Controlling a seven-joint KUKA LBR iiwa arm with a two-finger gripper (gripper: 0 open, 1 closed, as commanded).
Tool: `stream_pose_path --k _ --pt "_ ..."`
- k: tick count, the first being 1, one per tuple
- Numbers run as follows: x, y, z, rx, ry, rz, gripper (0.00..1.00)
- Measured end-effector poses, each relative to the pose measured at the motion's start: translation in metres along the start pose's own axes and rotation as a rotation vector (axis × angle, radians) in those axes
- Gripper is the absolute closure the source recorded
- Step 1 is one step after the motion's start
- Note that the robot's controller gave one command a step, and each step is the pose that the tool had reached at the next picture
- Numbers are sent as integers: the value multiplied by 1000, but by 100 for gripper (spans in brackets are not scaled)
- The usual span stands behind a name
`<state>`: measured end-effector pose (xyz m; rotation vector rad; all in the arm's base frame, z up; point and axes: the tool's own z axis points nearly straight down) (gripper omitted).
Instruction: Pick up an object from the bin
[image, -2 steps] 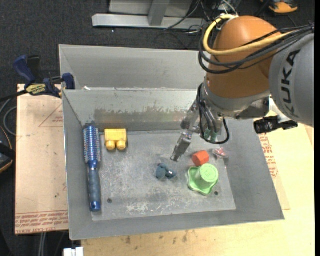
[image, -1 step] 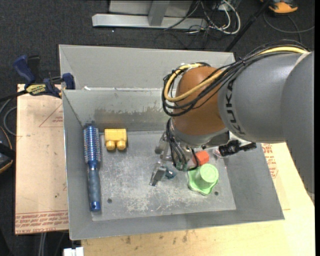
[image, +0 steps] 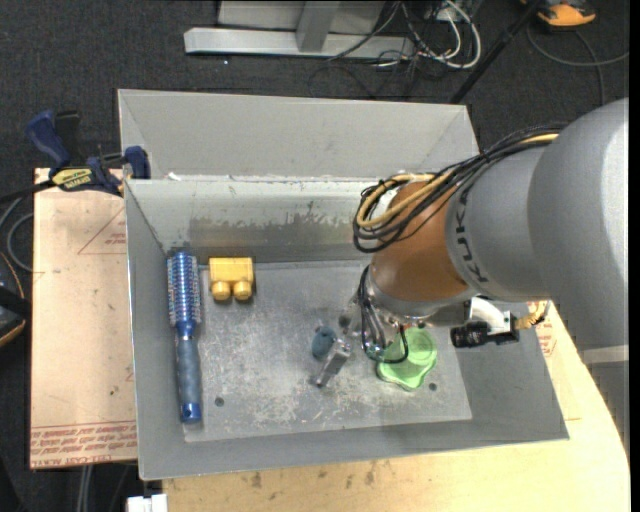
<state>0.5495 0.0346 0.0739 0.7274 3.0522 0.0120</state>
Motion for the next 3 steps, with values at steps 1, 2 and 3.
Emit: stream_pose_path --k 1,2,3 --pt "-2 1 -3 -2 -7 -1 100" --pt "0 1 -66 4 -5 -13 100" --pt "-1 -8 -150 3 -7 -9 100"
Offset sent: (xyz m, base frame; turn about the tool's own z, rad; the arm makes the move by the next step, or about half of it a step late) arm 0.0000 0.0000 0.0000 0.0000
